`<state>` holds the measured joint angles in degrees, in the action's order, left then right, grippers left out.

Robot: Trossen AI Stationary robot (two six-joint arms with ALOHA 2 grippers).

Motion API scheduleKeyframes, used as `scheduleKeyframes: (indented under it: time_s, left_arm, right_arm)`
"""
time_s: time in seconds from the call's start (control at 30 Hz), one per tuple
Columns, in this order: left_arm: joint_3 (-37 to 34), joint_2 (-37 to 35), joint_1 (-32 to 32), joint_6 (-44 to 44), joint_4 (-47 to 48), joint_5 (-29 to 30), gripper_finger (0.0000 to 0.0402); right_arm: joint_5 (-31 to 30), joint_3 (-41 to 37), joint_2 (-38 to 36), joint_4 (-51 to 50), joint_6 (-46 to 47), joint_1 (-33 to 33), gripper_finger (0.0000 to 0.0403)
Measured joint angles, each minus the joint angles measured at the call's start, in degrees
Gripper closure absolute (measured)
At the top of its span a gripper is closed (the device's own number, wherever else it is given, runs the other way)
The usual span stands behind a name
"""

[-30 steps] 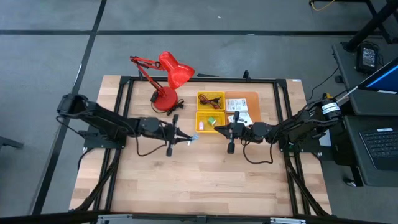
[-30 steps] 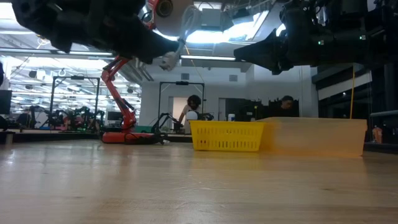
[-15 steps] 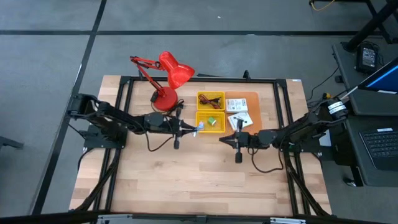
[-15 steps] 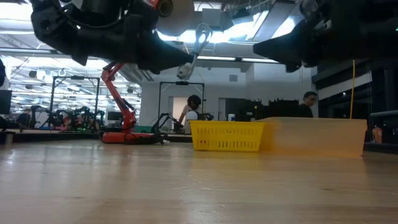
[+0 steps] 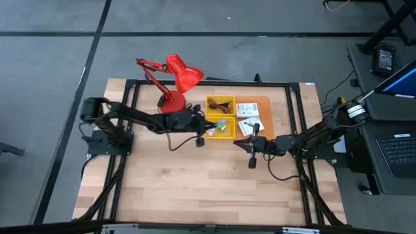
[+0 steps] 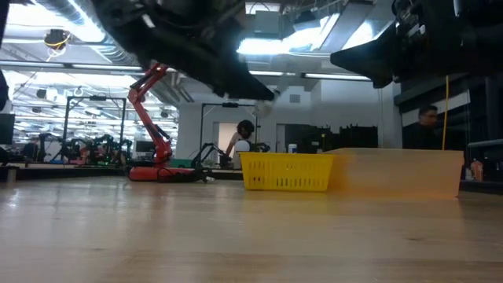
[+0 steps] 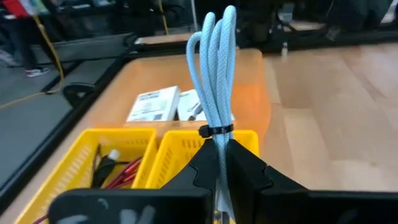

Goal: Pick and place items into bin
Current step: Put the blue charger cable into the top yellow bin

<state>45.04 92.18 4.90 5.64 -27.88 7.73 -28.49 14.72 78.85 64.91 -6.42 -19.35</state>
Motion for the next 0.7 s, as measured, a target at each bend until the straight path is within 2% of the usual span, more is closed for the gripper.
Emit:
scheduleKeyframes:
  time_s: [0.2,0.33,0.47,0.7]
  left_arm:
    - [8.03,8.11,2.98,3.05,1.92,0.16,0.0386]
    - [13.14,11.08,5.21,3.08,7.02,0.16,0.0386]
    - [16.02,13.78,6.14,3.57,7.78,0.99,0.0386]
    - [17.11,14.8,6.54,7.59,12.08,11.37,0.0386]
  right_arm:
    - [-0.01,0.0,0.02,0.09,0.16,0.0,0.0398]
    - [-0.01,0.02,0.02,0.29,0.21,0.0,0.0398]
    - [-0.01,0.02,0.02,0.04,0.31,0.0,0.0398]
    - [-0.03,0.02,0.02,-0.65,1.09,0.0,0.0398]
